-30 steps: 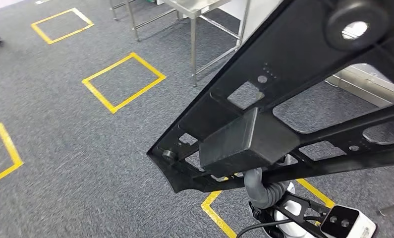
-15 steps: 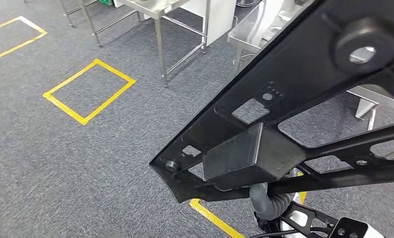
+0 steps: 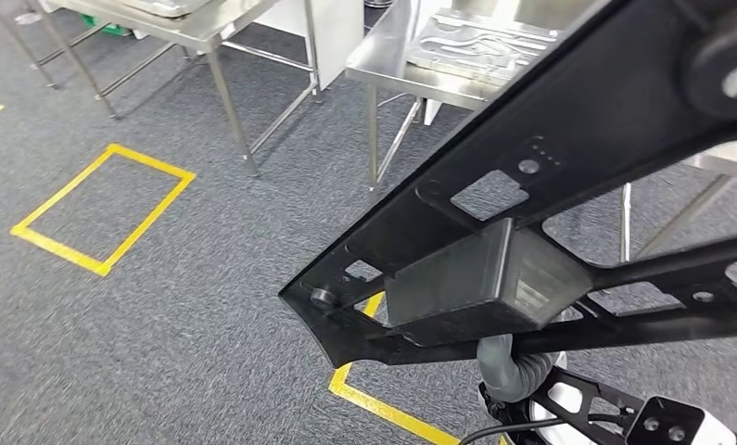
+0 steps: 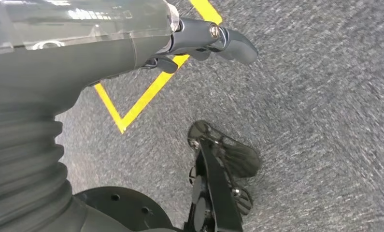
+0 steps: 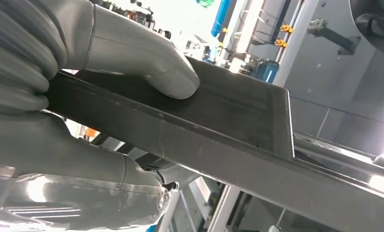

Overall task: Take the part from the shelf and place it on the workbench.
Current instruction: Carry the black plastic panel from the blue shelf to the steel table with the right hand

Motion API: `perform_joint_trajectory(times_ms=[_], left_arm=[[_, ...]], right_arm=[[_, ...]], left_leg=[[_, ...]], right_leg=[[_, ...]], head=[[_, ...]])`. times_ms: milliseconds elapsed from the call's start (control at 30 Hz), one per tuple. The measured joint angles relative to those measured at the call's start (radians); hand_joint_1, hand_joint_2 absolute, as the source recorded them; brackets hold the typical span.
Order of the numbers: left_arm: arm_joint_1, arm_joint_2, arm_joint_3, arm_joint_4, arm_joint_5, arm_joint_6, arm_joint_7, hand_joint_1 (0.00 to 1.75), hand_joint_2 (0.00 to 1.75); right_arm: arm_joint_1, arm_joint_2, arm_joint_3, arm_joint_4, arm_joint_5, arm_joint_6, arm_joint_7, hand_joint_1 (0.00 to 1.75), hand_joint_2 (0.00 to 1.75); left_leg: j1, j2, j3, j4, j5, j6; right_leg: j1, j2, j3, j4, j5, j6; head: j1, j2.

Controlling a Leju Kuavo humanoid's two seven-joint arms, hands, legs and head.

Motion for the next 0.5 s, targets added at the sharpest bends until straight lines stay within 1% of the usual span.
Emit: perform_joint_trajectory(times_ms=[33,67,100,133,167,200,233,267,300,333,367,400,433,467,500], left_arm=[[0.0,0.0,0.0,0.0,0.0,-0.003,-0.004,0.0,1.75],[0.0,0.001,0.0,0.0,0.0,-0.005,-0.008,0.0,1.75],[-0.001,0.002,0.0,0.0,0.0,-0.005,-0.011,0.0,1.75],[-0.002,0.003,0.0,0.0,0.0,-0.005,-0.014,0.0,1.75],[-0.003,0.004,0.0,0.0,0.0,-0.004,-0.015,0.0,1.75],[-0.006,0.004,0.0,0.0,0.001,-0.003,-0.017,0.0,1.75],[-0.009,0.004,0.0,0.0,0.002,-0.003,-0.018,0.0,1.75],[-0.011,0.004,0.0,0.0,0.003,-0.003,-0.018,0.0,1.75],[-0.012,0.003,0.001,0.0,0.003,-0.003,-0.018,0.0,1.75],[-0.012,0.003,0.001,0.0,0.004,-0.003,-0.019,0.0,1.75],[-0.011,0.003,0.002,0.0,0.004,-0.004,-0.019,0.0,1.75],[-0.009,0.004,0.002,0.0,0.005,-0.004,-0.019,0.0,1.75],[-0.008,0.004,0.002,0.0,0.006,-0.005,-0.019,0.0,1.75],[-0.007,0.004,0.002,0.0,0.007,-0.006,-0.019,0.0,1.75],[-0.007,0.004,0.002,0.0,0.008,-0.006,-0.019,0.0,1.75]], right_arm=[[-0.009,0.0,0.0,0.005,-0.004,0.002,0.0,1.75,1.75],[-0.019,0.0,0.0,0.008,-0.008,0.003,0.0,1.75,1.75],[-0.029,0.0,0.0,0.012,-0.013,0.004,0.0,1.75,1.75],[-0.038,0.0,0.0,0.016,-0.018,0.006,0.0,1.75,1.75],[-0.046,0.0,0.0,0.02,-0.023,0.008,0.0,1.75,1.75],[-0.053,0.0,0.0,0.025,-0.028,0.012,0.0,1.75,1.75],[-0.06,0.0,-0.001,0.029,-0.032,0.017,0.0,1.75,1.75],[-0.067,0.0,-0.001,0.033,-0.036,0.02,0.0,1.75,1.75],[-0.077,0.0,-0.002,0.038,-0.04,0.023,0.0,1.75,1.75],[-0.087,0.0,-0.002,0.043,-0.043,0.023,0.0,1.75,1.75],[-0.096,0.001,-0.002,0.048,-0.045,0.023,0.0,1.75,1.75],[-0.103,0.001,-0.002,0.055,-0.047,0.023,0.0,1.75,1.75],[-0.108,0.002,-0.002,0.061,-0.049,0.023,0.0,1.75,1.75],[-0.11,0.002,-0.002,0.068,-0.05,0.023,0.0,1.75,1.75],[-0.113,0.002,-0.002,0.074,-0.05,0.023,0.0,1.75,1.75]], left_leg=[[0.0,-0.008,0.023,-0.061,0.041,0.003],[0.0,-0.028,0.053,-0.136,0.079,0.008],[0.001,-0.05,0.081,-0.205,0.106,0.012],[0.001,-0.067,0.099,-0.249,0.12,0.017],[-0.001,-0.077,0.106,-0.268,0.122,0.021],[-0.003,-0.073,0.108,-0.273,0.121,0.026],[-0.002,-0.063,0.108,-0.275,0.123,0.031],[-0.001,-0.052,0.11,-0.279,0.127,0.037],[0.001,-0.04,0.112,-0.284,0.13,0.044],[0.003,-0.027,0.114,-0.289,0.133,0.049],[0.002,-0.015,0.114,-0.291,0.134,0.053],[0.001,-0.003,0.113,-0.291,0.133,0.055],[0.0,0.009,0.113,-0.291,0.132,0.055],[0.0,0.021,0.113,-0.29,0.131,0.054],[0.0,0.033,0.113,-0.29,0.129,0.053]], right_leg=[[0.0,0.014,0.001,0.001,0.0,0.001],[-0.001,0.027,0.002,0.002,0.0,0.002],[0.0,0.039,0.0,0.004,-0.001,0.005],[0.0,0.048,-0.003,0.006,0.0,0.011],[-0.002,0.058,-0.007,0.007,0.001,0.017],[-0.004,0.067,-0.01,0.007,0.003,0.025],[-0.005,0.075,-0.013,0.006,0.005,0.032],[-0.004,0.067,-0.016,0.009,0.002,0.037],[-0.003,0.045,-0.025,0.027,-0.01,0.042],[-0.002,0.016,-0.044,0.065,-0.034,0.047],[-0.003,-0.016,-0.073,0.124,-0.067,0.051],[-0.005,-0.033,-0.107,0.195,-0.101,0.055],[-0.008,-0.04,-0.138,0.259,-0.125,0.059],[-0.01,-0.043,-0.155,0.293,-0.13,0.062],[-0.011,-0.045,-0.153,0.288,-0.116,0.063]], head=[[0.0,0.0],[0.0,0.0],[0.0,0.0],[0.0,0.0],[0.0,0.0],[0.0,0.0],[0.0,0.0],[0.0,0.0],[0.0,0.0],[0.0,0.0],[0.0,0.0],[0.0,0.0],[0.0,0.0],[0.0,0.0],[0.0,0.0]])
